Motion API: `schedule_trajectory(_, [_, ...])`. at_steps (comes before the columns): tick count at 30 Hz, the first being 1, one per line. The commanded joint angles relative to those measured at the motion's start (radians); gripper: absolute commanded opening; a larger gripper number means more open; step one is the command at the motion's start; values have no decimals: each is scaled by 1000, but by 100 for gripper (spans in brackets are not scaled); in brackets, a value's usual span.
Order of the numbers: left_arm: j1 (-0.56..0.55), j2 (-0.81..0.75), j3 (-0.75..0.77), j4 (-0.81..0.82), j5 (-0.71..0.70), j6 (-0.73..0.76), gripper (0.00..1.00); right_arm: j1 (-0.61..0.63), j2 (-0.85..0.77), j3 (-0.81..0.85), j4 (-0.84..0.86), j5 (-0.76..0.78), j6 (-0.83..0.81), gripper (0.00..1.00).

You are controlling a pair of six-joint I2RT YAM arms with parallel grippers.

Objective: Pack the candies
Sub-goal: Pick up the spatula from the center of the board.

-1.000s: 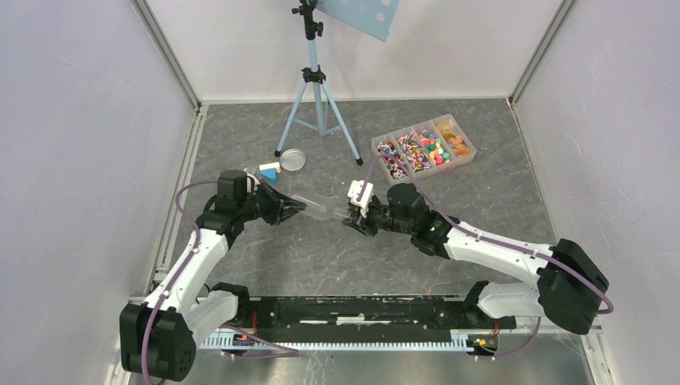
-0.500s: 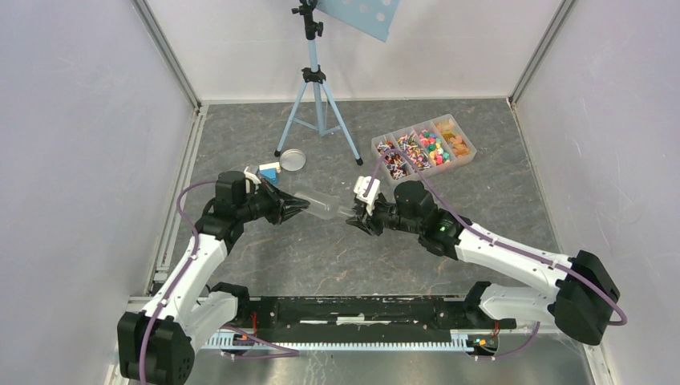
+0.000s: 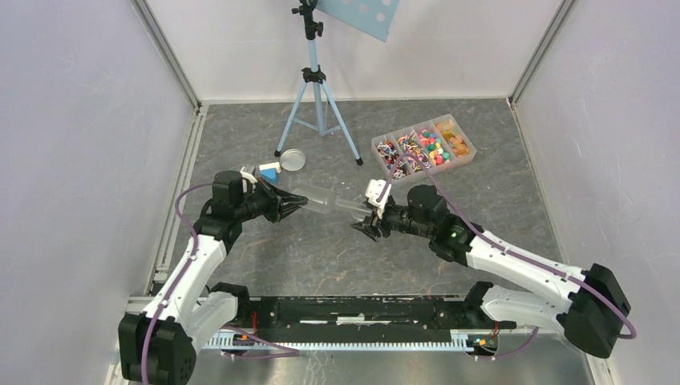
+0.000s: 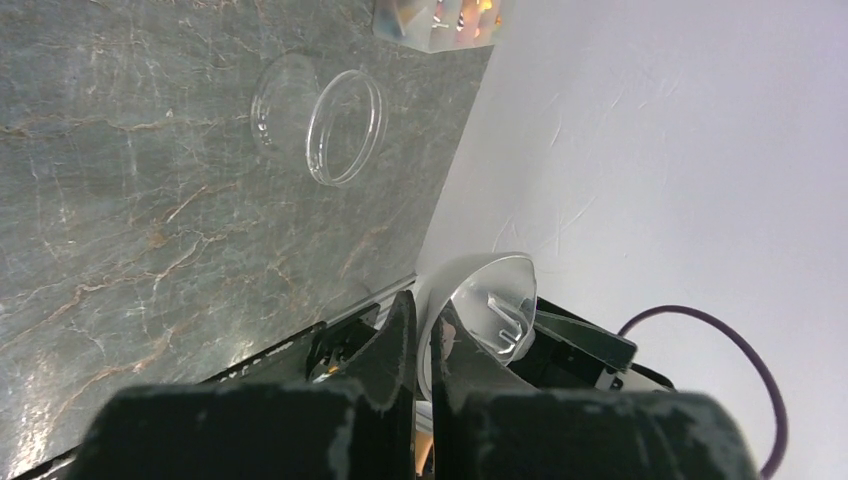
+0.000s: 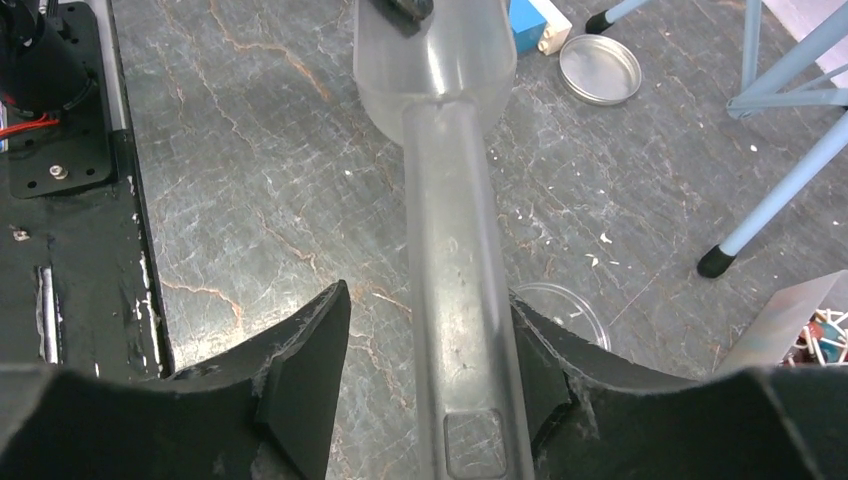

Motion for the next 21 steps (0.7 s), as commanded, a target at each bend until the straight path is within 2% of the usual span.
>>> schedule_trajectory(1, [8, -29, 1, 58, 39, -67, 2, -9, -28, -31, 64, -20, -1, 58])
schedule_trajectory(12, [9, -30, -15, 46, 63, -40, 2, -19, 15, 9, 166, -94, 42, 57])
schedule_trajectory(21, [9, -30, -16, 21, 56, -18, 2, -19, 38, 1, 229, -112, 51, 43])
